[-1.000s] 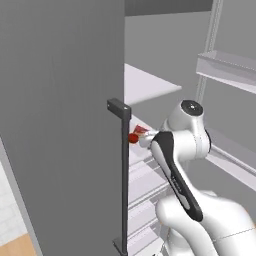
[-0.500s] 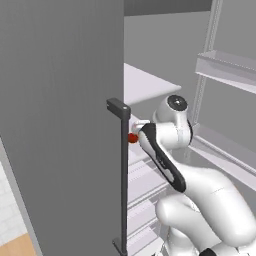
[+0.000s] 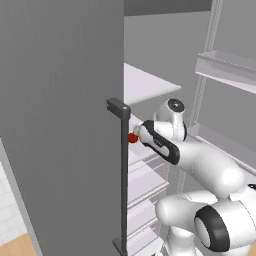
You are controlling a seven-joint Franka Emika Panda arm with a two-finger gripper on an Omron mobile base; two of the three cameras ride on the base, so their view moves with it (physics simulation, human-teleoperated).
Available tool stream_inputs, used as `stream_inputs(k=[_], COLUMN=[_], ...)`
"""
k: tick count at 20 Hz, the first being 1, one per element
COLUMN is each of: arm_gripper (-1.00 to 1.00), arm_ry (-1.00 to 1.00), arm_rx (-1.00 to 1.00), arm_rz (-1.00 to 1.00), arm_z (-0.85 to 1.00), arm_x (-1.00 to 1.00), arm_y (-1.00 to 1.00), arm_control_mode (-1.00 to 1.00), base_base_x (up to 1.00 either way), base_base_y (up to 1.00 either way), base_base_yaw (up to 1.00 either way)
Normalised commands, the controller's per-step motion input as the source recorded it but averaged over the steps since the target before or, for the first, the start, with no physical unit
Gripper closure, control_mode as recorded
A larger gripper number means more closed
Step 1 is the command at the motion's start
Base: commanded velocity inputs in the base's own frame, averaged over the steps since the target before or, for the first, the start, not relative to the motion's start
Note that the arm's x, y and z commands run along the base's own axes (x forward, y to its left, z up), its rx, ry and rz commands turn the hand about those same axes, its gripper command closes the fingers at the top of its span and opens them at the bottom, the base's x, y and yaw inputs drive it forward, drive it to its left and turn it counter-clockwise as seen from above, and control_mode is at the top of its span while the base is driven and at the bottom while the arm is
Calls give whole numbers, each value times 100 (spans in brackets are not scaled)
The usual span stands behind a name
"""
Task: Place one tomato and one steak in each tupperware on the nearby counter, to pack two identical lunches.
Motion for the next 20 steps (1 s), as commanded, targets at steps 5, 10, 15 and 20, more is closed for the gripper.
stream_inputs(k=[5,10,15,20], arm_gripper=[-100,-100,-100,-100], arm_ry=[1,9,2,2], arm_rx=[0,0,0,0], arm_rz=[6,8,2,0], arm_z=[-17,-50,-28,-37], arm_x=[22,44,50,33], arm_y=[41,16,2,1], arm_control_mode=[-100,-100,-100,-100], base_base_x=[0,0,0,0], base_base_y=[0,0,0,0], base_base_yaw=[0,0,0,0])
